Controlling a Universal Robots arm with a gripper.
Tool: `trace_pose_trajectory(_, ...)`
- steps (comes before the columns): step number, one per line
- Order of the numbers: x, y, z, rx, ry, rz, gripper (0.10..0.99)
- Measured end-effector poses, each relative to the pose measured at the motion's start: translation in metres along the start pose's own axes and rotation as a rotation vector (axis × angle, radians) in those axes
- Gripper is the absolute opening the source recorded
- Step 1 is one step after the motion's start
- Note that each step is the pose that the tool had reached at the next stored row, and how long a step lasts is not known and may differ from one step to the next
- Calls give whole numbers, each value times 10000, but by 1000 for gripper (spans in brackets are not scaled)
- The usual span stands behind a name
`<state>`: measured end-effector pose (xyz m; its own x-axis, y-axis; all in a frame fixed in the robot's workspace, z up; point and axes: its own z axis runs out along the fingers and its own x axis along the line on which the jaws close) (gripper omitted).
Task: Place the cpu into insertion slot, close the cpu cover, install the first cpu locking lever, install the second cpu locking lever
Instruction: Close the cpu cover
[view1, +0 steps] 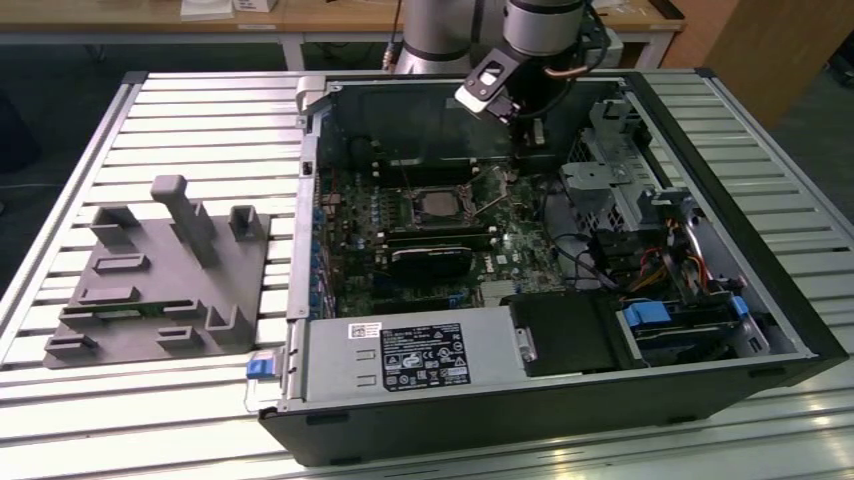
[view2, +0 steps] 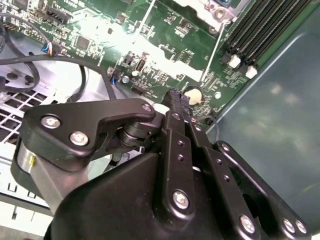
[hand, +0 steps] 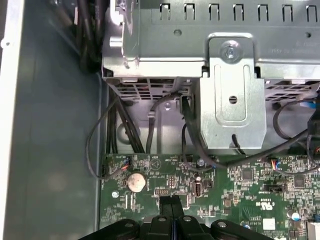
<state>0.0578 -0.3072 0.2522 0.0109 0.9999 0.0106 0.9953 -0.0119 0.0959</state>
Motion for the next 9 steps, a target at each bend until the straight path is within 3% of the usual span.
trace_pose_trajectory(9, -54, 9, 83, -1, -17, 44, 106)
